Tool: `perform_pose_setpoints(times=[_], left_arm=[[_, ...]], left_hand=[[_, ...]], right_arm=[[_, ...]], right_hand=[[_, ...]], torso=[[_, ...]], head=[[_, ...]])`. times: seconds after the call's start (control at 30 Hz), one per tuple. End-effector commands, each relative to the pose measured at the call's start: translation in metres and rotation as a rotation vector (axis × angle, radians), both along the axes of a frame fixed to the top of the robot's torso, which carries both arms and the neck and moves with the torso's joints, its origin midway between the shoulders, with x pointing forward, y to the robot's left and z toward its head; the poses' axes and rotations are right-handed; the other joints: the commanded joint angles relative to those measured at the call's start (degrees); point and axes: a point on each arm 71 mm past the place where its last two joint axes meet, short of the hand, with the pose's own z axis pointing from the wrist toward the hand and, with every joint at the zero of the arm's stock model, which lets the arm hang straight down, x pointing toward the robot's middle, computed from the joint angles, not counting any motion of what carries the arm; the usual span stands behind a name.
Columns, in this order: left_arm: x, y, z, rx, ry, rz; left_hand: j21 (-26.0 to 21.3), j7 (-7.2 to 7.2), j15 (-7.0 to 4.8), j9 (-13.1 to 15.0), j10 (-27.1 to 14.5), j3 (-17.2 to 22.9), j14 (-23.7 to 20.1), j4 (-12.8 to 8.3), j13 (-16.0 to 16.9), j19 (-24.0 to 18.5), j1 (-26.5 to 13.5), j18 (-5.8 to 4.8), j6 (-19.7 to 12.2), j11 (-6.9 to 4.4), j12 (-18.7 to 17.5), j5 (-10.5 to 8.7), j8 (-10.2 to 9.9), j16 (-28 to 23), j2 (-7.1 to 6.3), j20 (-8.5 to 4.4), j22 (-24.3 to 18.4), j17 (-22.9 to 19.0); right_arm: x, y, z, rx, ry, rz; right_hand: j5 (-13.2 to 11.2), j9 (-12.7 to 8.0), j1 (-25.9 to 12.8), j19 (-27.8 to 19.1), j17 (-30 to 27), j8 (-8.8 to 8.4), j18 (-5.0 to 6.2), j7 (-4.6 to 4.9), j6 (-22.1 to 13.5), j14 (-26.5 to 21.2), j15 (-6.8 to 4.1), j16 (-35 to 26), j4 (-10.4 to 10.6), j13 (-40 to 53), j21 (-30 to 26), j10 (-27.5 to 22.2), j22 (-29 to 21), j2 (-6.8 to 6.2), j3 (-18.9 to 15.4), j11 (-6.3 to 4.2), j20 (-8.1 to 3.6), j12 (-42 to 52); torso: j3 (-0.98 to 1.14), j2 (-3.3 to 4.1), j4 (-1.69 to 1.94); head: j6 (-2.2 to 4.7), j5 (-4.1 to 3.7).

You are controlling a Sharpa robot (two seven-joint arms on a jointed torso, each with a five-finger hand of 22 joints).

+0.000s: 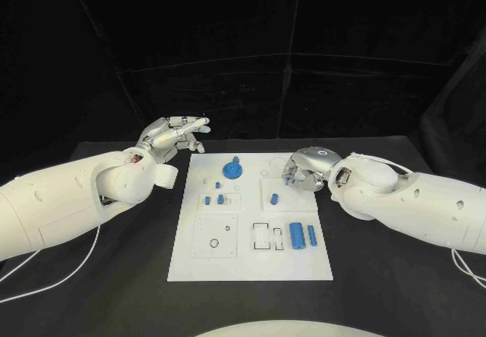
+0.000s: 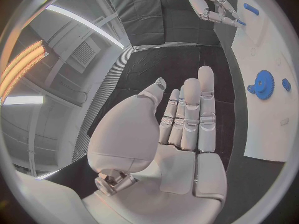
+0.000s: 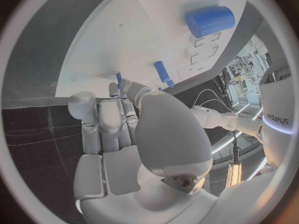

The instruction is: Assemble the parts on the task board

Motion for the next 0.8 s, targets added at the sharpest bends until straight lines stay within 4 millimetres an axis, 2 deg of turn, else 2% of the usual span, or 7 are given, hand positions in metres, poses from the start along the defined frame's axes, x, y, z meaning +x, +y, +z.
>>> perform_pose_setpoints(times=[0.03,0.17,0.27,0.57,0.8], left_arm=[[0.0,0.0,0.002,-0.005,-0.01,0.0],[0.0,0.0,0.002,-0.005,-0.011,0.0],[0.0,0.001,0.002,-0.005,-0.013,0.004],[-0.001,0.0,0.002,-0.006,-0.016,0.003],[-0.001,-0.003,0.003,-0.009,-0.016,-0.003]], left_hand=[[-0.5,0.48,0.18,-0.1,-0.4,-0.4,-0.2,0.1,-0.1,-0.1,-0.2,0.31,-0.2,0.18,0.3,0.07,0.4,-0.2,0.49,0.3,-0.2,-0.1],[-0.7,0.52,0.23,-0.1,-0.6,-0.8,-0.2,0.5,-0.1,0.0,-0.6,0.32,-0.3,0.23,0.5,0.07,0.5,-0.2,0.55,0.35,-0.3,-0.3],[-0.7,0.53,0.24,-0.1,-0.6,-1.0,-0.2,0.6,-0.1,0.1,-0.6,0.32,-0.3,0.23,0.6,0.07,0.6,-0.2,0.55,0.36,-0.4,-0.3],[-0.9,0.55,0.26,0.0,-0.7,-1.3,-0.2,0.8,-0.1,0.2,-0.8,0.33,-0.4,0.25,0.7,0.07,0.7,-0.2,0.57,0.39,-0.5,-0.5],[-0.9,0.57,0.27,0.0,-0.8,-1.4,-0.2,0.9,-0.1,0.2,-0.9,0.33,-0.5,0.27,0.8,0.07,0.7,-0.2,0.55,0.4,-0.6,-0.5]], right_arm=[[-0.003,-0.002,0.006,0.051,-0.019,-0.005],[-0.008,-0.003,0.009,0.069,-0.026,0.0],[-0.015,0.0,0.015,0.106,-0.037,0.018],[-0.038,0.024,0.029,0.221,-0.055,0.108],[-0.05,0.051,0.034,0.276,-0.033,0.186]], right_hand=[[0.3,-0.1,-0.5,-0.1,0.0,-0.22,-0.37,0.11,-0.1,1.3,-0.22,0.4,-0.1,0.0,0.4,0.1,0.1,0.03,0.4,0.33,0.14,-0.1],[0.3,-0.1,-0.5,-0.1,0.0,-0.19,-0.37,0.09,0.0,1.3,-0.23,0.4,-0.3,0.0,0.5,0.1,0.2,-0.09,0.6,0.31,0.15,-0.1],[0.3,0.0,-0.6,-0.1,0.0,-0.16,-0.39,0.1,0.0,1.3,-0.23,0.5,-0.4,0.0,0.6,0.2,0.4,-0.18,0.7,0.31,0.15,0.0],[0.3,0.0,-0.7,0.0,0.1,-0.14,-0.41,0.12,0.1,1.3,-0.23,0.6,-0.6,0.0,0.7,0.2,0.5,-0.4,1.0,0.32,0.15,0.0],[0.5,0.0,-0.7,-0.1,0.1,-0.15,-0.41,0.16,0.1,1.3,-0.22,0.7,-0.8,0.0,0.7,0.1,0.5,-0.44,1.3,0.35,0.16,-0.1]], torso=[[-0.04,-0.01,0.01],[-0.09,-0.08,0.06],[0.01,-0.04,0.02],[-0.09,-0.04,-0.08],[-0.09,0.01,0.02]], head=[[-0.01,-0.07],[0.13,-0.02],[0.15,0.07],[0.52,0.37],[0.2,1.8]])
